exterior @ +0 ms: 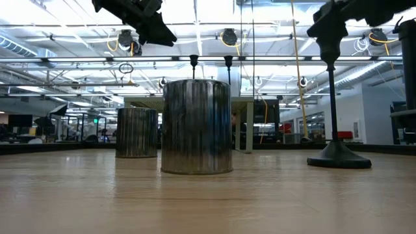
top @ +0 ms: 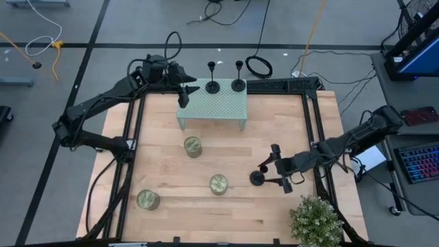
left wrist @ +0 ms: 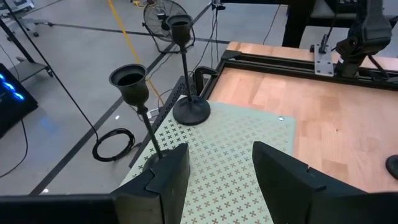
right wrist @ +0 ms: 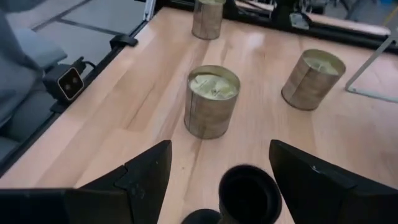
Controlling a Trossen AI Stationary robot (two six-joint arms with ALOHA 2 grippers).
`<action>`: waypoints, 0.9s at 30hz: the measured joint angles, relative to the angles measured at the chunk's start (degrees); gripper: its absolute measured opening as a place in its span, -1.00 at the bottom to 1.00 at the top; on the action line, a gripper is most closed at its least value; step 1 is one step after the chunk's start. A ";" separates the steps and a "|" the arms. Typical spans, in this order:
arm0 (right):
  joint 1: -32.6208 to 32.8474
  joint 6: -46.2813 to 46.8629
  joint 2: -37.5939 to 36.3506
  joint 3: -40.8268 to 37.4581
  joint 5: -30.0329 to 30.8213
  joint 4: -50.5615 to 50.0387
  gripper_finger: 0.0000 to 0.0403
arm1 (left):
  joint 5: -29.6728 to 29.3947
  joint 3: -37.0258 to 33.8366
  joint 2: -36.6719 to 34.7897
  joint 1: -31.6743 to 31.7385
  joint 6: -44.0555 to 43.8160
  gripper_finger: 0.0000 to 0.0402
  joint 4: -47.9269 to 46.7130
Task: Pick & Place candle stick holders
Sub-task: Put the black candlestick holder on the shelf
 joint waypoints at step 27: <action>-0.29 -2.42 -2.32 -16.82 1.58 29.64 0.32 | 3.30 0.00 0.01 -0.60 0.46 -0.10 -2.16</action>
